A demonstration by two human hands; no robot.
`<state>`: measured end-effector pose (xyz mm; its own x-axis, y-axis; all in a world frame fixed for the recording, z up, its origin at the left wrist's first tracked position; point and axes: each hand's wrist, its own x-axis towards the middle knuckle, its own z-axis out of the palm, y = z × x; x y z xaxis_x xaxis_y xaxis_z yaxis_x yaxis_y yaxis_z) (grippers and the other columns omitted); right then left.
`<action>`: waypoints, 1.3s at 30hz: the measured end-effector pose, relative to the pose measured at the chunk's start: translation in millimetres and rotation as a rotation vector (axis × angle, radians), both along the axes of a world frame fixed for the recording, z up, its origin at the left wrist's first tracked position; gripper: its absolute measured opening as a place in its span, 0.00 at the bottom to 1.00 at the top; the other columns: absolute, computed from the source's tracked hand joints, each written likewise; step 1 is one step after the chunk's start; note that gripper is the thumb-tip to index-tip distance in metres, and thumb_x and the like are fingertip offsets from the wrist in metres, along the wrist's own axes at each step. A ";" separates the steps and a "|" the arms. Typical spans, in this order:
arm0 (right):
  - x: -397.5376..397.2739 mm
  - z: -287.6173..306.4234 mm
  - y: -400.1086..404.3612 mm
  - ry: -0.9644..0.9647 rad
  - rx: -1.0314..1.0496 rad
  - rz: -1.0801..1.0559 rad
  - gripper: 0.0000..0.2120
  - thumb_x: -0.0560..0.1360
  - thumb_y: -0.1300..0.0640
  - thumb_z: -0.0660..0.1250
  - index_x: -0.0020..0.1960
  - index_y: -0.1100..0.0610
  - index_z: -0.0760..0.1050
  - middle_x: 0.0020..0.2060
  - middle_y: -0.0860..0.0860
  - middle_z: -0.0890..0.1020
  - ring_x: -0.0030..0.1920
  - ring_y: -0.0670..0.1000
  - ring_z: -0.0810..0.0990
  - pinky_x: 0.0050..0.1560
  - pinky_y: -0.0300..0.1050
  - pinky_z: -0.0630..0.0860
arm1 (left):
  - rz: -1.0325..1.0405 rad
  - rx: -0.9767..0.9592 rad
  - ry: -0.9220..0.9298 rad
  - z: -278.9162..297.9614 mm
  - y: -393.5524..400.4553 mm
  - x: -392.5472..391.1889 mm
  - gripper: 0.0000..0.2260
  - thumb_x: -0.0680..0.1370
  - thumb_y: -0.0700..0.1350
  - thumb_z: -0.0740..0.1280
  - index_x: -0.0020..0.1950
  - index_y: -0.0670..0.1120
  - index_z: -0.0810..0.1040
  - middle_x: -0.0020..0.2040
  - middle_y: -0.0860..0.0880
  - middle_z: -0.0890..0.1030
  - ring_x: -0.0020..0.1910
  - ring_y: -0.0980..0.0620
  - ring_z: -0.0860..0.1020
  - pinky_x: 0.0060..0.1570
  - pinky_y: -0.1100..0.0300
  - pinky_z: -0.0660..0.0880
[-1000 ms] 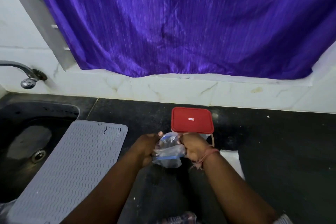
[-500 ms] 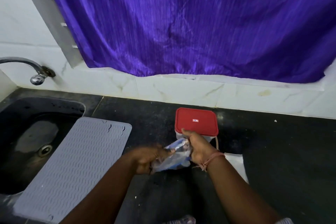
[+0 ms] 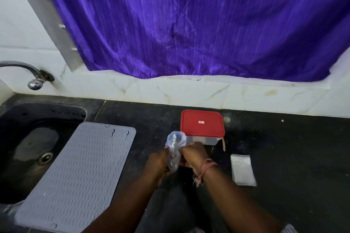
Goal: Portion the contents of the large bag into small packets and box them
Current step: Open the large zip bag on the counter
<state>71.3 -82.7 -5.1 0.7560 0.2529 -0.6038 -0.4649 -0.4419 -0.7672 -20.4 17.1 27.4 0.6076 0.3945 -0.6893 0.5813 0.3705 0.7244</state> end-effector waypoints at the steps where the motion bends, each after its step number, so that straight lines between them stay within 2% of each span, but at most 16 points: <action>1: 0.5 -1.3 -0.4 -0.022 -0.021 -0.026 0.06 0.70 0.57 0.68 0.41 0.60 0.81 0.38 0.56 0.85 0.40 0.55 0.85 0.48 0.58 0.84 | 0.008 0.004 0.035 -3.4 3.5 -1.4 0.10 0.80 0.42 0.65 0.55 0.37 0.81 0.50 0.37 0.84 0.48 0.41 0.83 0.50 0.48 0.80; 3: 0.1 2.6 -2.9 -0.032 0.027 -0.074 0.09 0.70 0.56 0.66 0.43 0.60 0.82 0.41 0.60 0.86 0.43 0.56 0.86 0.49 0.60 0.84 | -0.054 0.107 0.130 -12.1 16.2 -0.2 0.13 0.80 0.42 0.66 0.60 0.36 0.81 0.54 0.37 0.83 0.53 0.40 0.82 0.54 0.49 0.79; 7: -5.3 7.6 2.3 0.255 0.353 -0.178 0.11 0.76 0.66 0.61 0.52 0.64 0.81 0.44 0.60 0.84 0.44 0.57 0.84 0.44 0.50 0.82 | -0.155 0.523 0.205 -12.7 21.9 2.8 0.24 0.75 0.43 0.71 0.70 0.39 0.71 0.65 0.37 0.77 0.62 0.37 0.79 0.58 0.48 0.79; 9: -9.3 4.7 4.0 0.289 0.397 -0.226 0.14 0.75 0.69 0.57 0.52 0.66 0.80 0.44 0.61 0.82 0.44 0.58 0.82 0.43 0.48 0.80 | -0.185 0.606 0.026 -14.7 26.1 9.4 0.35 0.70 0.44 0.74 0.75 0.46 0.66 0.68 0.42 0.76 0.66 0.41 0.77 0.62 0.48 0.78; 11: -11.7 0.2 2.4 0.253 0.350 -0.195 0.11 0.77 0.65 0.59 0.48 0.63 0.81 0.43 0.60 0.83 0.44 0.57 0.83 0.44 0.48 0.81 | -0.303 0.550 -0.119 -4.0 21.1 16.5 0.37 0.72 0.40 0.72 0.79 0.51 0.63 0.71 0.45 0.74 0.70 0.44 0.74 0.66 0.47 0.76; 15: -11.4 6.9 2.5 -0.066 0.023 0.150 0.14 0.80 0.60 0.57 0.57 0.64 0.79 0.46 0.53 0.81 0.48 0.52 0.79 0.52 0.48 0.76 | -0.440 0.531 -0.157 2.4 11.2 18.3 0.29 0.75 0.44 0.67 0.77 0.54 0.69 0.73 0.44 0.73 0.68 0.48 0.75 0.58 0.59 0.71; 18: -10.9 14.0 3.1 -0.176 -0.085 0.230 0.09 0.79 0.59 0.59 0.50 0.58 0.77 0.41 0.53 0.81 0.42 0.50 0.80 0.43 0.47 0.76 | -0.448 0.632 -0.204 -8.4 9.9 9.6 0.25 0.78 0.44 0.66 0.75 0.57 0.71 0.70 0.46 0.73 0.59 0.53 0.78 0.53 0.63 0.73; 20: -11.4 18.4 -0.1 -0.243 -0.090 0.311 0.06 0.81 0.56 0.58 0.48 0.55 0.74 0.42 0.52 0.79 0.42 0.49 0.77 0.41 0.44 0.72 | -0.529 0.837 -0.187 -14.3 14.2 6.6 0.25 0.77 0.43 0.69 0.73 0.57 0.72 0.66 0.49 0.69 0.56 0.50 0.78 0.56 0.60 0.75; 22: -8.4 15.5 -5.8 -0.316 -0.087 0.352 0.06 0.82 0.53 0.59 0.50 0.53 0.74 0.43 0.51 0.79 0.45 0.49 0.78 0.43 0.44 0.73 | -0.583 1.051 -0.198 -15.8 18.2 6.1 0.17 0.77 0.41 0.70 0.64 0.53 0.79 0.59 0.49 0.73 0.52 0.48 0.80 0.53 0.57 0.76; 24: -2.5 16.6 -10.4 -0.377 -0.059 0.303 0.09 0.82 0.50 0.61 0.50 0.53 0.76 0.41 0.48 0.80 0.44 0.49 0.79 0.41 0.43 0.72 | -0.659 1.144 -0.154 -13.5 23.7 6.5 0.08 0.77 0.40 0.68 0.52 0.50 0.83 0.49 0.49 0.81 0.47 0.49 0.82 0.45 0.59 0.75; 26: 4.3 17.6 -16.4 -0.399 0.000 0.210 0.10 0.82 0.47 0.63 0.47 0.51 0.76 0.40 0.45 0.81 0.44 0.46 0.79 0.43 0.44 0.73 | -0.674 1.035 -0.075 -13.6 29.3 8.3 0.04 0.77 0.43 0.70 0.44 0.49 0.83 0.39 0.49 0.82 0.40 0.52 0.81 0.37 0.61 0.72; 28: 9.6 16.6 -24.0 -0.492 0.009 0.195 0.11 0.80 0.45 0.64 0.44 0.51 0.75 0.37 0.45 0.80 0.40 0.44 0.78 0.43 0.45 0.72 | -0.609 0.776 -0.068 -12.7 31.1 9.8 0.08 0.77 0.46 0.71 0.40 0.44 0.82 0.35 0.48 0.80 0.35 0.53 0.77 0.35 0.60 0.70; 31: 9.4 8.8 -30.1 -0.570 -0.041 0.250 0.19 0.73 0.36 0.69 0.46 0.52 0.74 0.37 0.47 0.79 0.38 0.46 0.77 0.41 0.45 0.73 | -0.346 0.304 -0.124 -3.7 25.1 9.3 0.12 0.78 0.47 0.67 0.43 0.41 0.85 0.41 0.44 0.86 0.40 0.47 0.83 0.47 0.50 0.80; 33: 5.4 6.7 -29.5 -0.611 -0.124 0.298 0.24 0.66 0.31 0.71 0.45 0.51 0.74 0.38 0.47 0.78 0.39 0.47 0.77 0.39 0.44 0.73 | -0.198 -0.041 -0.183 4.5 19.5 9.8 0.15 0.80 0.38 0.58 0.45 0.40 0.84 0.44 0.40 0.86 0.40 0.45 0.85 0.47 0.50 0.82; 37: 1.4 2.7 -27.0 -0.507 -0.332 0.330 0.16 0.72 0.47 0.74 0.34 0.50 0.70 0.30 0.46 0.74 0.33 0.47 0.73 0.31 0.37 0.65 | -0.006 -0.396 -0.048 15.0 18.1 11.2 0.18 0.77 0.34 0.54 0.43 0.33 0.84 0.47 0.33 0.84 0.40 0.39 0.84 0.44 0.49 0.82; 39: 2.1 -0.7 -30.8 -0.303 -0.263 0.181 0.14 0.73 0.52 0.76 0.34 0.53 0.73 0.30 0.48 0.77 0.32 0.47 0.75 0.31 0.39 0.68 | 0.078 -0.518 0.011 11.3 23.1 9.7 0.17 0.79 0.36 0.55 0.53 0.32 0.82 0.51 0.34 0.84 0.49 0.38 0.84 0.52 0.45 0.81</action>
<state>73.4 -113.5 -5.8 0.8664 0.2650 -0.4232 -0.1332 -0.6942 -0.7074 -10.7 40.2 38.7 0.5819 0.0444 -0.8121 0.5440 0.7211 0.4292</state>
